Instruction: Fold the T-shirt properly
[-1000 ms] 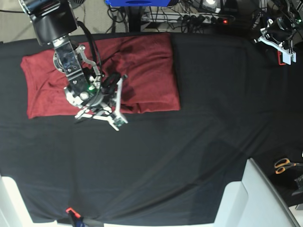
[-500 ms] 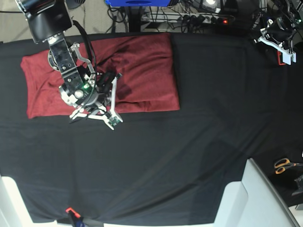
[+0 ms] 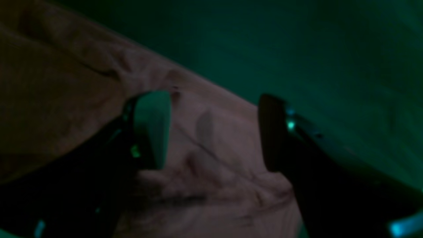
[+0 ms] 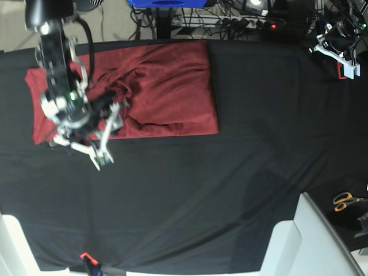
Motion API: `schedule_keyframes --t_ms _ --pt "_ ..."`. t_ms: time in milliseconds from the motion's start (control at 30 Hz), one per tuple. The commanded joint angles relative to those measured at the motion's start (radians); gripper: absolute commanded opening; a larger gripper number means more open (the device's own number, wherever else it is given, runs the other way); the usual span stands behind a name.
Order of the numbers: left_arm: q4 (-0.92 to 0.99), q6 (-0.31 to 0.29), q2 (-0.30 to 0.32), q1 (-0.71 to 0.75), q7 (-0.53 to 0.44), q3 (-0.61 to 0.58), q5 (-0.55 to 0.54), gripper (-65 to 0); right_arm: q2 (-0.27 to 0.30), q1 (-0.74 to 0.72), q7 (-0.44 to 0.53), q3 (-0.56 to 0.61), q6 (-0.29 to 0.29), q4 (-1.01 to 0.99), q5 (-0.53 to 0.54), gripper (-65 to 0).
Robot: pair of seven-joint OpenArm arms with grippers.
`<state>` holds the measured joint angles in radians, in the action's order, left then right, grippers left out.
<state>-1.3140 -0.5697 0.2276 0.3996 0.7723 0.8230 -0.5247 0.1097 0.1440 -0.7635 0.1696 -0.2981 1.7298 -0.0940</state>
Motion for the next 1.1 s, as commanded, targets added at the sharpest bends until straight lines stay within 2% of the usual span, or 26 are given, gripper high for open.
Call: schedule_keyframes --t_ms 0,100,167,233,700,1067 --pt "-0.012 -0.003 0.017 0.005 -0.014 0.006 -0.007 -65.0 -0.006 0.032 0.008 0.011 -0.017 0.031 0.018 -30.9" --pt "-0.016 -0.003 0.017 0.005 -0.014 0.006 -0.007 -65.0 -0.008 0.110 0.009 0.015 -0.019 0.040 0.018 -41.7" --pt "-0.017 -0.003 0.017 0.005 -0.014 0.006 -0.007 -65.0 -0.014 0.147 0.014 0.028 -0.019 0.039 0.018 -55.1" --pt "-0.017 -0.003 0.017 0.005 -0.014 0.006 -0.007 -65.0 -0.014 0.165 0.016 0.038 -0.014 0.039 0.021 -64.4" --pt "-0.012 -0.003 0.017 -0.012 -0.014 0.006 -0.007 -65.0 -0.011 0.199 0.016 0.032 -0.013 -0.021 0.021 -63.8" --pt "-0.012 -0.003 0.017 -0.012 -0.014 0.006 -0.007 -65.0 -0.012 0.253 0.017 0.031 -0.011 0.016 0.021 -63.6"
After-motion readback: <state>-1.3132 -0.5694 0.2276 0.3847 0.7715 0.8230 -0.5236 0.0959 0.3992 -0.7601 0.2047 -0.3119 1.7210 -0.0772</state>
